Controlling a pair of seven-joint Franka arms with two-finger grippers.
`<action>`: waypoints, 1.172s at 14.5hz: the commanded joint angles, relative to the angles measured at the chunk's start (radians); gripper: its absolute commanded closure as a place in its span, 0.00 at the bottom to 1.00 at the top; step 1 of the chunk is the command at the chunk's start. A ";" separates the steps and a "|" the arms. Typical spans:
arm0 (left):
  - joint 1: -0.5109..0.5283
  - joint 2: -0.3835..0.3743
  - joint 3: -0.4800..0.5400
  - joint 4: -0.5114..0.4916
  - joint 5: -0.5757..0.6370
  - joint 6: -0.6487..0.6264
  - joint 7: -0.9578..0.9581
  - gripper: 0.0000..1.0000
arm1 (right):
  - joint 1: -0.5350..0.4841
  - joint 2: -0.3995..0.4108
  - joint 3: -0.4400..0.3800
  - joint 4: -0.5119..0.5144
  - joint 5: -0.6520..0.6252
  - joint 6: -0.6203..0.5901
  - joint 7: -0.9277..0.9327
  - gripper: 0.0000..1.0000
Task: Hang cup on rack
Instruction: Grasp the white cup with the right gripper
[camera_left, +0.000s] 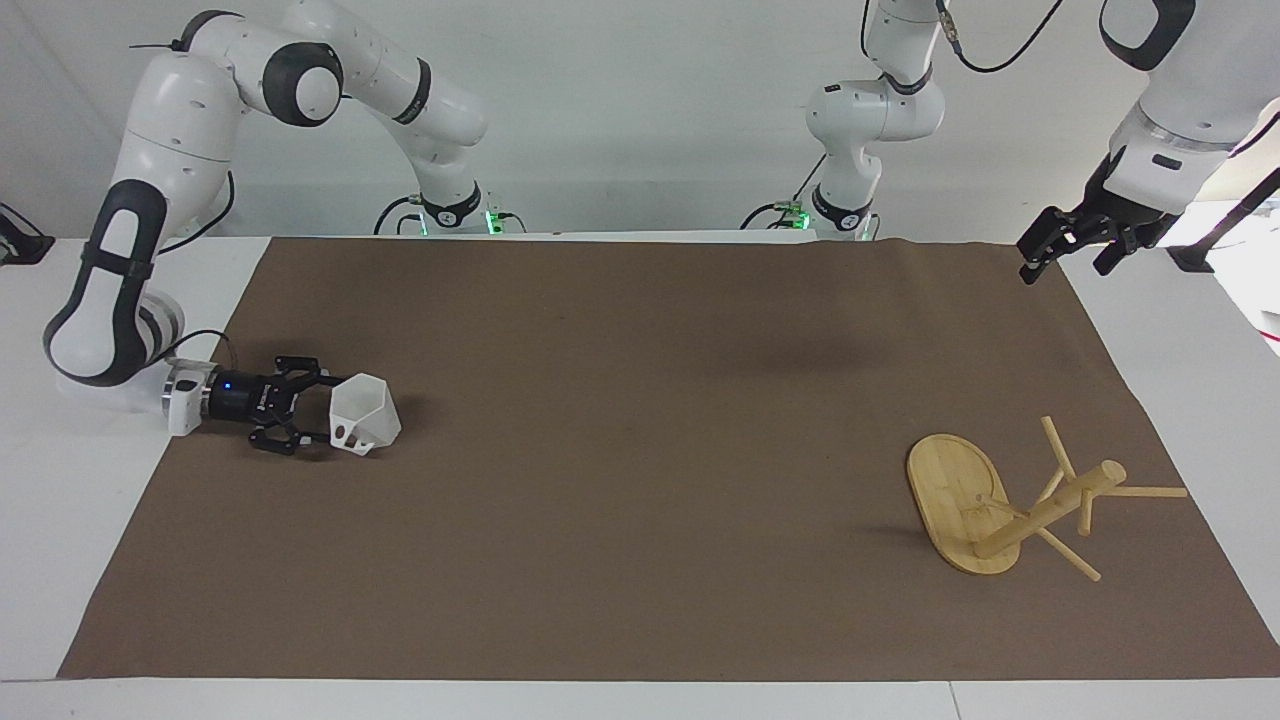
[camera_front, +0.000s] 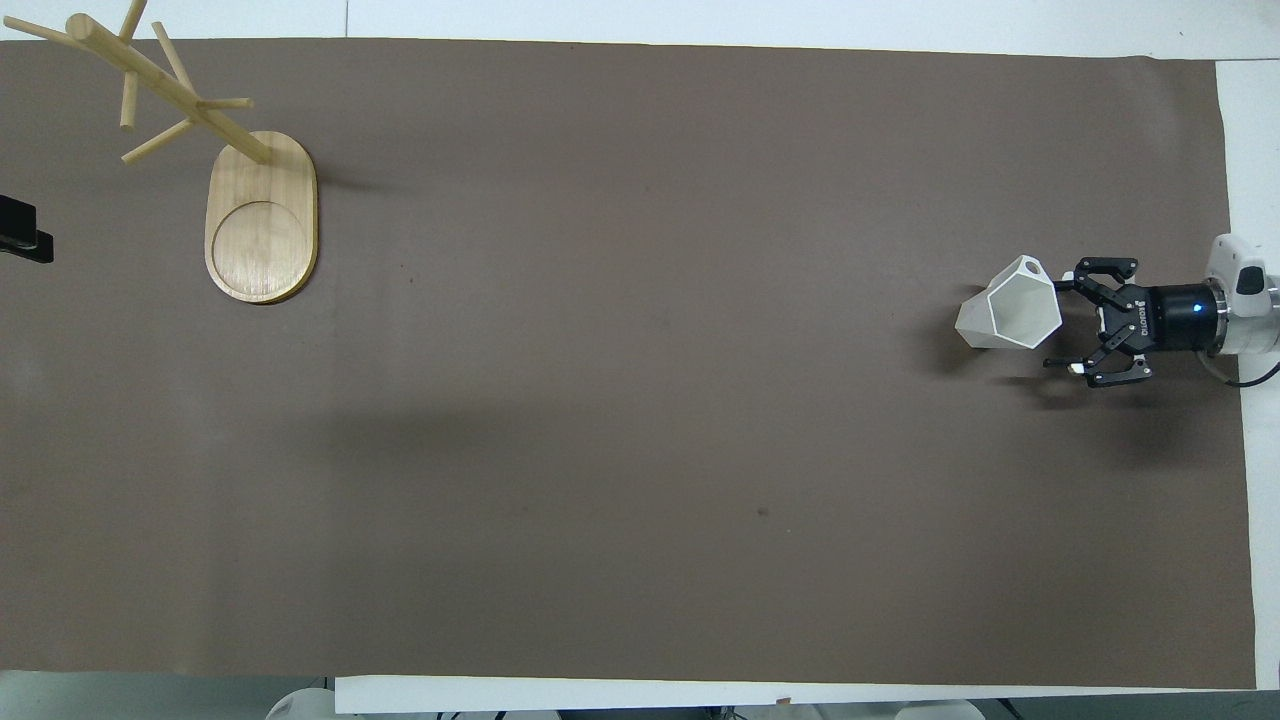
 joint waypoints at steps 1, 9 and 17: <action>0.001 -0.022 0.001 -0.017 0.017 -0.011 0.010 0.00 | 0.015 -0.019 0.001 -0.022 0.029 -0.005 -0.014 0.00; 0.001 -0.022 0.001 -0.017 0.017 -0.011 0.010 0.00 | 0.083 -0.022 0.001 -0.048 0.054 0.011 -0.044 0.00; 0.001 -0.027 0.001 -0.023 0.017 -0.034 0.008 0.00 | 0.115 -0.037 0.001 -0.097 0.063 0.044 -0.127 0.56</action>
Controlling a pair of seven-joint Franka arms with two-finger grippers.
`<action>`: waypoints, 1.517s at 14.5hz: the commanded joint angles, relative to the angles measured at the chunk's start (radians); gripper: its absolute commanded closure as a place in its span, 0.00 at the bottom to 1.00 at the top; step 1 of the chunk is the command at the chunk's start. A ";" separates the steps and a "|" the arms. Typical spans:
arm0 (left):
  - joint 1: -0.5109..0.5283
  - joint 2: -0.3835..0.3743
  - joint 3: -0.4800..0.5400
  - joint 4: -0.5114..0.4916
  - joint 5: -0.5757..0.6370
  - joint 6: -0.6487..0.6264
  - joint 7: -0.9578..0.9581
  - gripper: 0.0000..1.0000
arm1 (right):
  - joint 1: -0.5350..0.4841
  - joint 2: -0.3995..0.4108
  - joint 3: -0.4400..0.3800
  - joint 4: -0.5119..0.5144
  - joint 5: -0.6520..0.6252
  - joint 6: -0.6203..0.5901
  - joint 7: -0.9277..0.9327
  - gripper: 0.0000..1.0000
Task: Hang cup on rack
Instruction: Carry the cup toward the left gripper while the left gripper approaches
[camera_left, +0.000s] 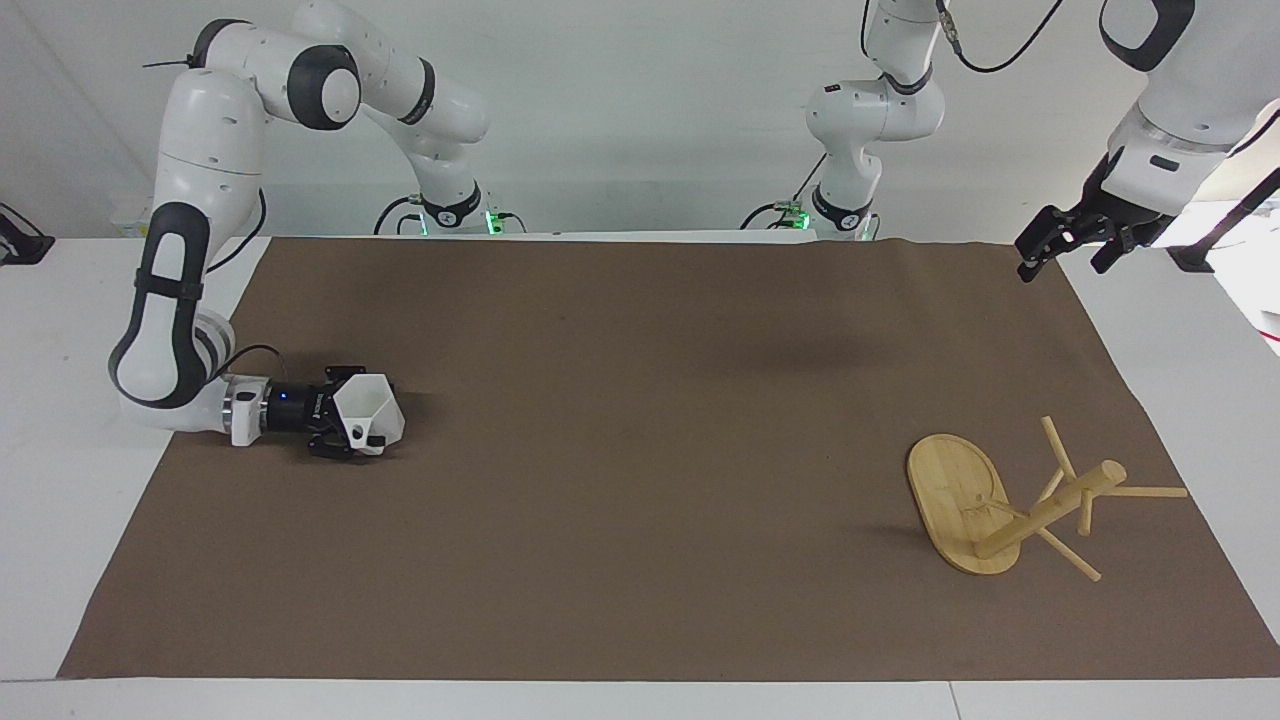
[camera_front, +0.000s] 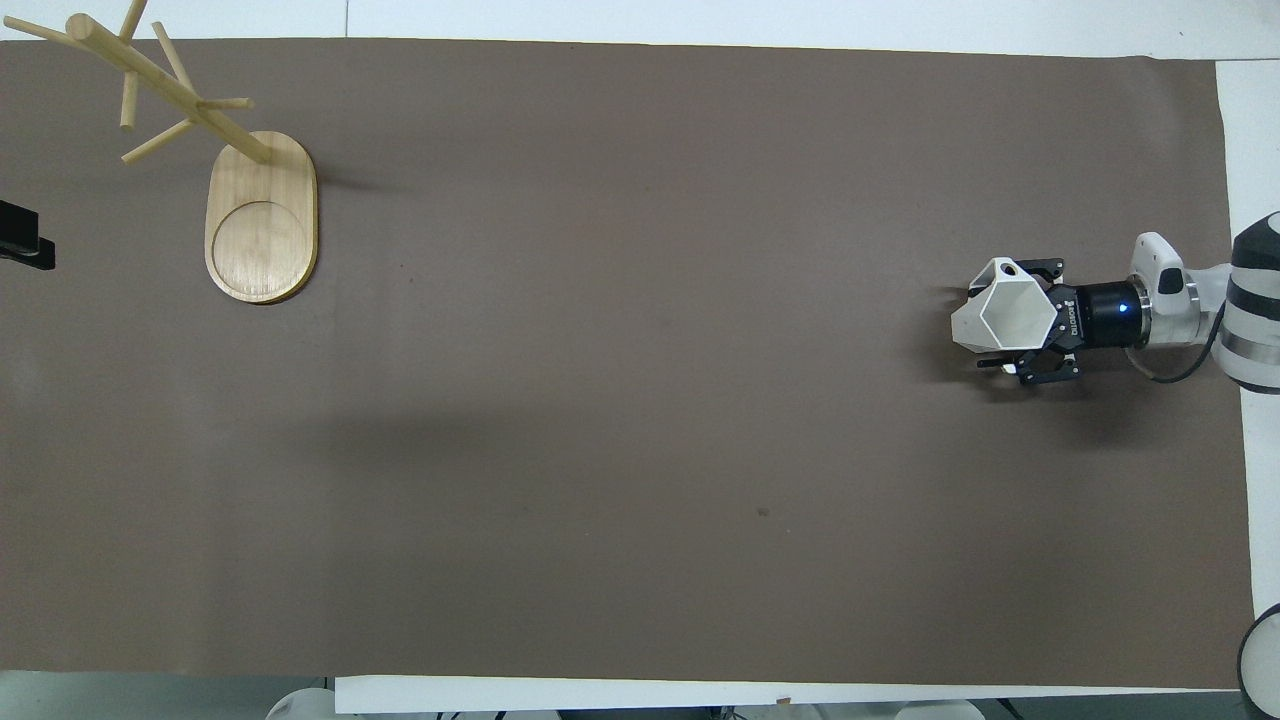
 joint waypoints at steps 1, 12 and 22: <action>0.001 -0.026 0.001 -0.022 0.017 -0.016 0.008 0.00 | 0.027 -0.038 -0.002 -0.031 0.016 0.015 -0.011 0.68; -0.175 -0.042 -0.014 -0.104 0.001 0.111 -0.467 0.00 | 0.427 -0.199 0.009 -0.025 0.205 0.136 0.417 0.72; -0.544 0.203 -0.011 0.050 -0.077 0.254 -1.381 0.00 | 0.737 -0.210 0.028 -0.023 0.440 0.452 0.460 0.71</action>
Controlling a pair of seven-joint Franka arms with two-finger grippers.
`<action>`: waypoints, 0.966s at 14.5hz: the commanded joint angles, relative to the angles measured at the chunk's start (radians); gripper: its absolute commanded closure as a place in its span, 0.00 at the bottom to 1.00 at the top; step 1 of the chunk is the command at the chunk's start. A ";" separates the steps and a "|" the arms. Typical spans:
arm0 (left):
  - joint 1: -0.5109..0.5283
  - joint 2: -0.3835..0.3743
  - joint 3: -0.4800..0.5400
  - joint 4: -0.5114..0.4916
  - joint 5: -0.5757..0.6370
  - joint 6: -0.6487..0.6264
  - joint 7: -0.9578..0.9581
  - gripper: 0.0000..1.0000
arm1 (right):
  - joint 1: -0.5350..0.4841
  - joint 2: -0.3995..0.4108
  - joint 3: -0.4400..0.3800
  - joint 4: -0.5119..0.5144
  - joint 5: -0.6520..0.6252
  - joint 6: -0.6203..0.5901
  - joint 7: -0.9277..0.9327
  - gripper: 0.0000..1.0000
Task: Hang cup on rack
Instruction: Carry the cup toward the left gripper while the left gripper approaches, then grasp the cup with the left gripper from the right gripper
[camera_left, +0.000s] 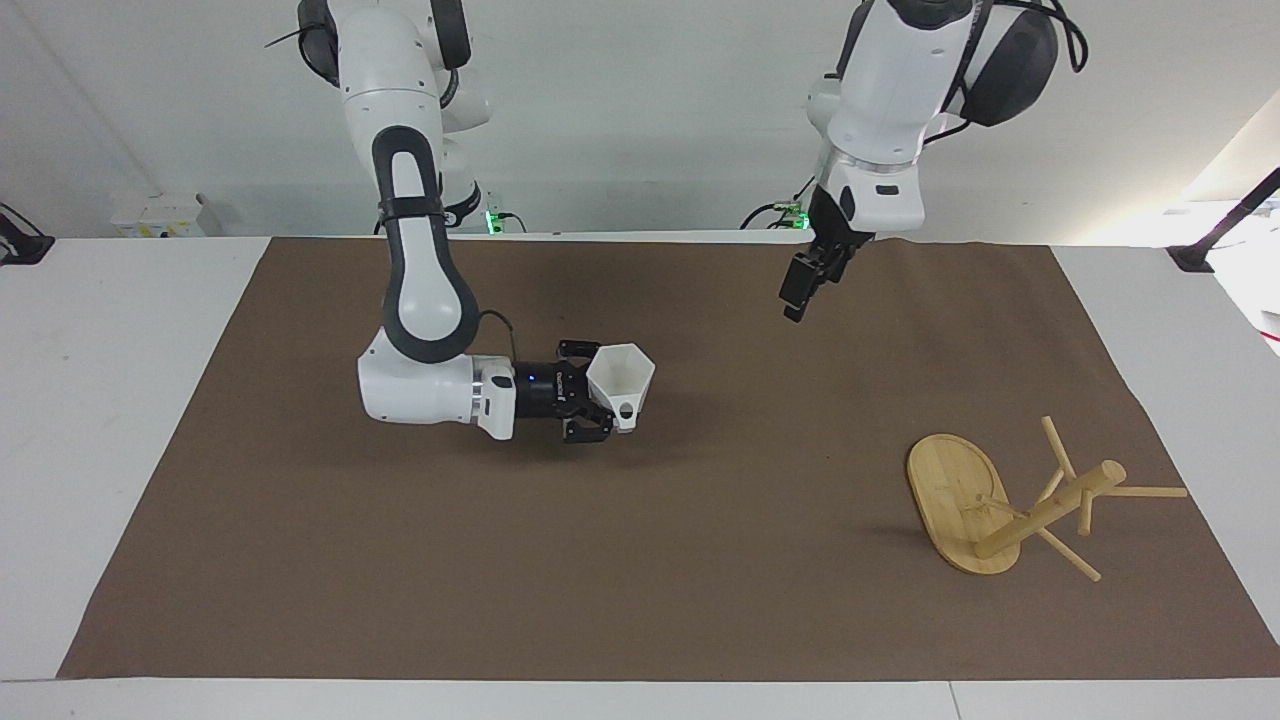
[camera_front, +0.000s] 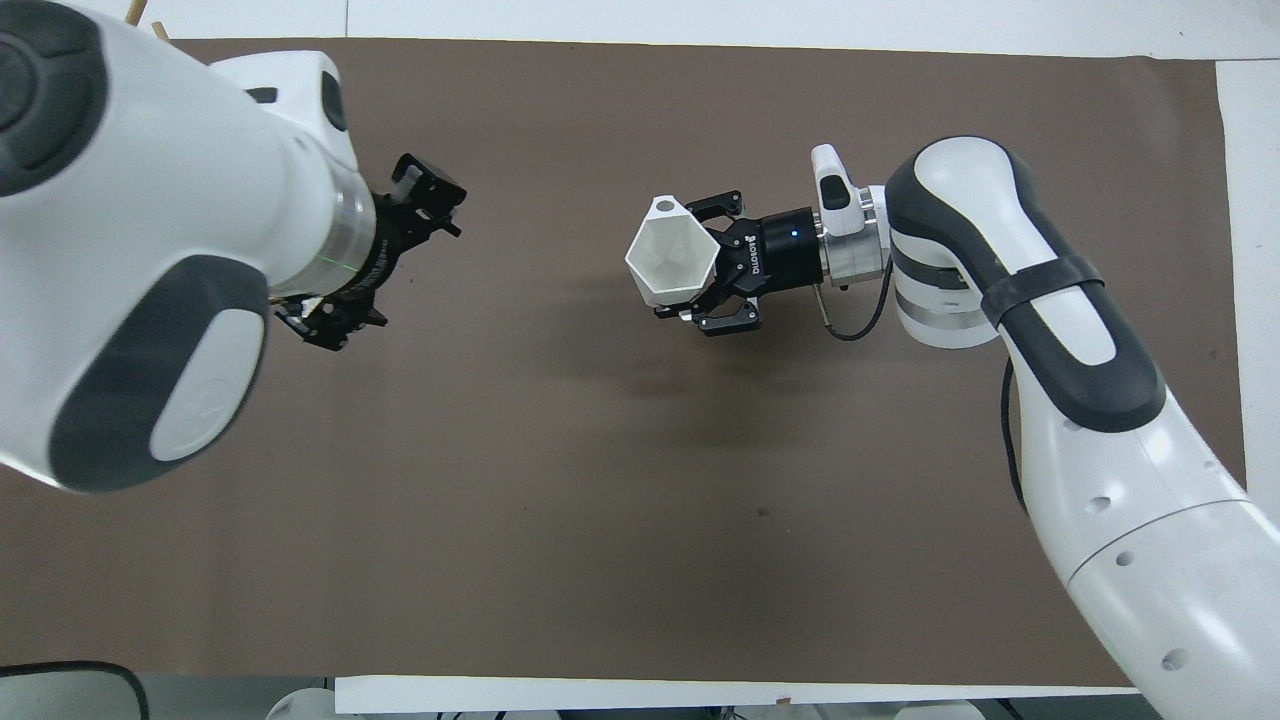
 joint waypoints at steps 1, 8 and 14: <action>-0.066 0.121 0.020 0.091 -0.010 0.018 -0.053 0.00 | 0.070 -0.035 0.003 -0.015 0.032 0.099 0.018 0.71; -0.101 0.204 -0.003 0.148 0.024 0.040 0.295 0.02 | 0.129 -0.082 0.003 -0.023 0.030 0.170 0.022 0.71; -0.093 0.203 -0.003 0.145 0.016 0.027 0.320 0.13 | 0.129 -0.082 0.003 -0.023 0.030 0.187 0.035 0.70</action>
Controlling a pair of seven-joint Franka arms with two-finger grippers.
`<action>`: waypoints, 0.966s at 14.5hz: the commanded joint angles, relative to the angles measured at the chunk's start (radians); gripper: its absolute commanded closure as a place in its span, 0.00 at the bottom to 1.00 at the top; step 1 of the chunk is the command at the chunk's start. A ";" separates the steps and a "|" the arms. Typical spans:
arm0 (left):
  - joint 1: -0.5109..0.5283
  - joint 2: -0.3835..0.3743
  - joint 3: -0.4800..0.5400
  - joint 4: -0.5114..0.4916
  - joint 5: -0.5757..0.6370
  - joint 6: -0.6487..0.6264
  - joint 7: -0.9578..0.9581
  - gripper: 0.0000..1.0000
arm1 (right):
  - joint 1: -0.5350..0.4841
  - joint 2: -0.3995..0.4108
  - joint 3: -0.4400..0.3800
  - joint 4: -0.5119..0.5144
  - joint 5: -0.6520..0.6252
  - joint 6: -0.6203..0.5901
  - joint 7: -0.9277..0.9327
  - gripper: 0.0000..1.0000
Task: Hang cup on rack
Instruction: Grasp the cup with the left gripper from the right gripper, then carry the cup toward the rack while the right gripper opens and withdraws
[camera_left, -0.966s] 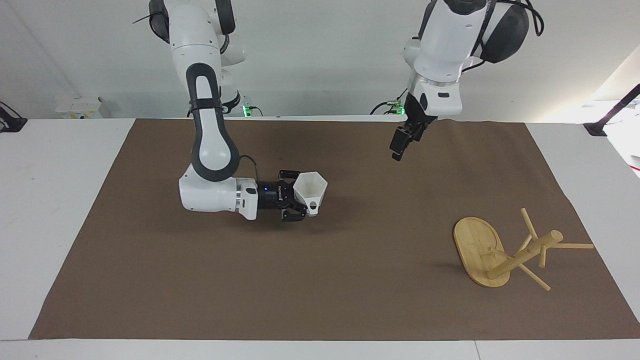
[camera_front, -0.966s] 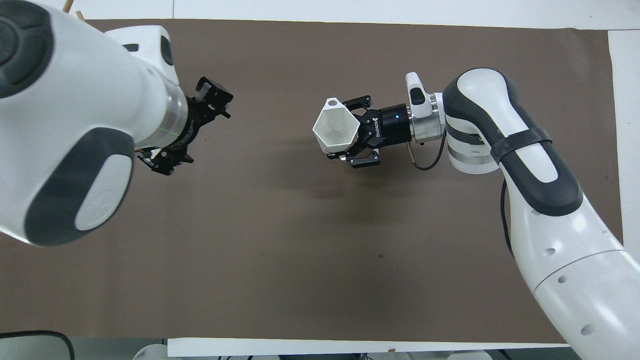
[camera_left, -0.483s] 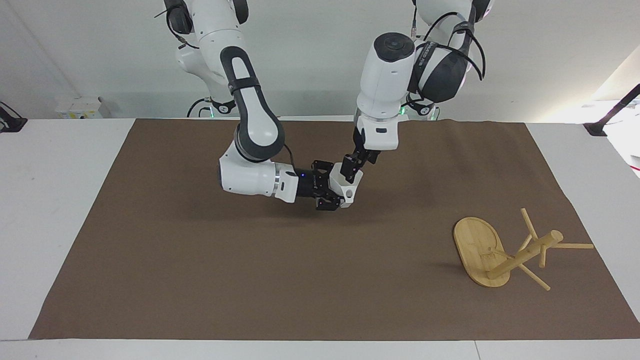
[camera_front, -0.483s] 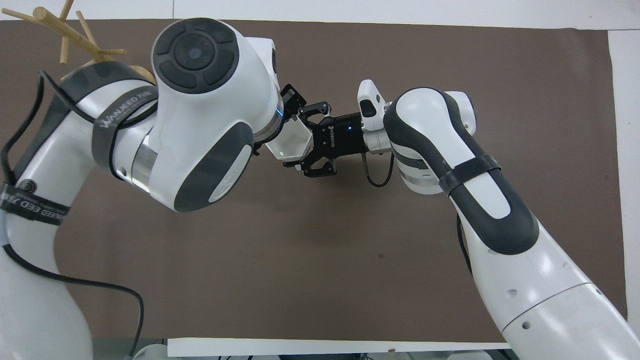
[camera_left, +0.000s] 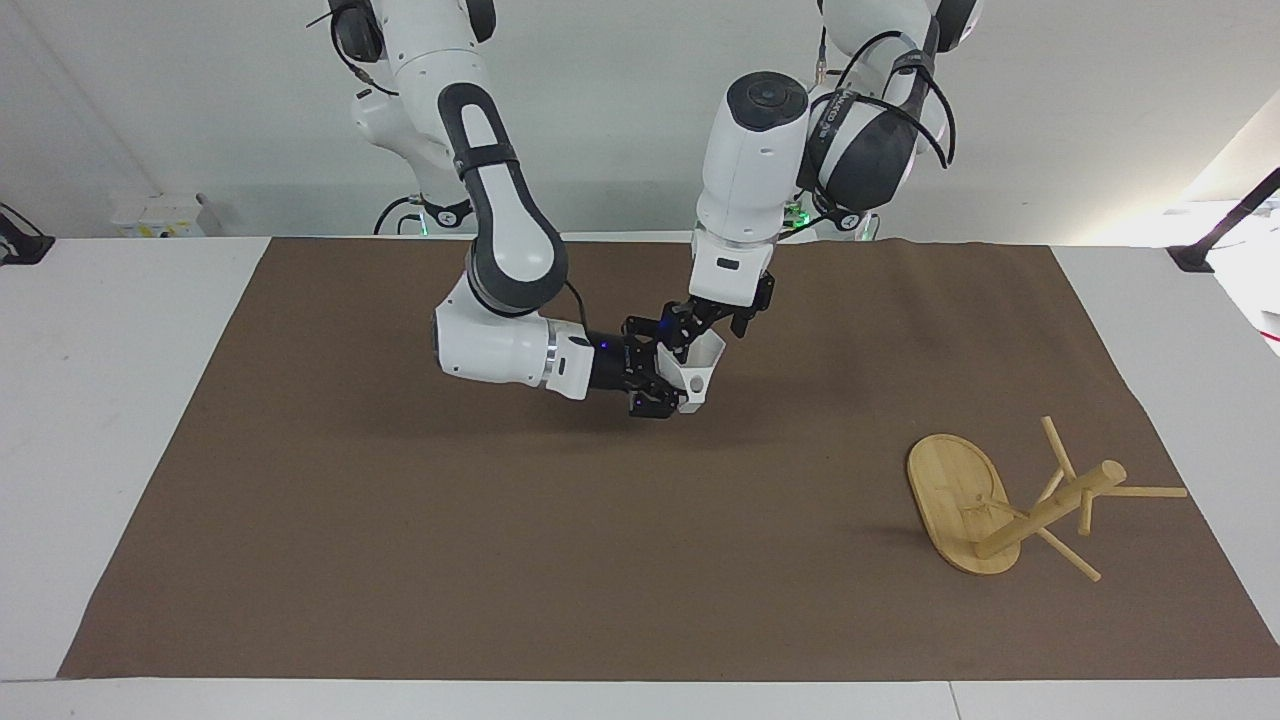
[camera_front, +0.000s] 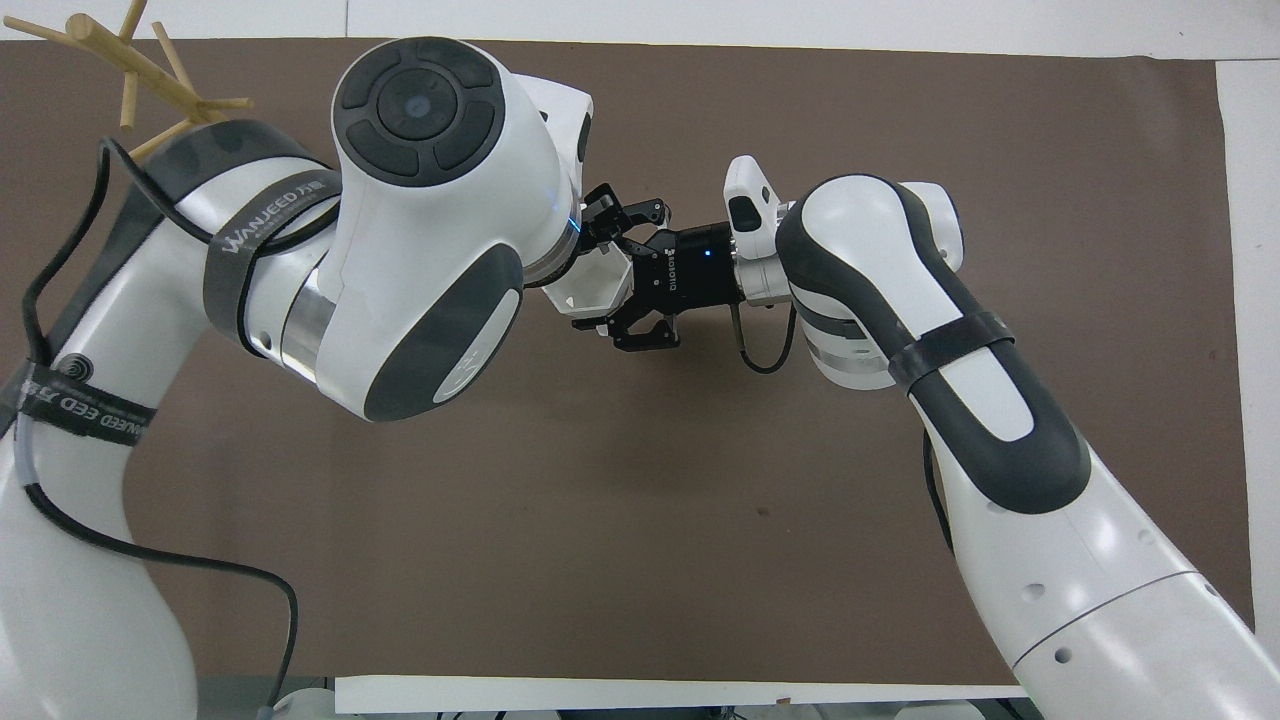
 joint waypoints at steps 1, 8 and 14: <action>-0.002 0.007 0.000 0.007 -0.002 -0.021 0.015 0.38 | -0.006 -0.019 0.008 -0.015 0.012 0.015 0.021 0.70; 0.000 -0.006 0.001 -0.047 -0.030 0.026 0.009 1.00 | -0.010 -0.019 0.008 -0.018 0.010 0.019 0.027 0.70; -0.002 -0.004 0.007 -0.042 -0.021 0.043 -0.067 1.00 | -0.011 -0.019 0.008 -0.018 0.010 0.016 0.023 0.04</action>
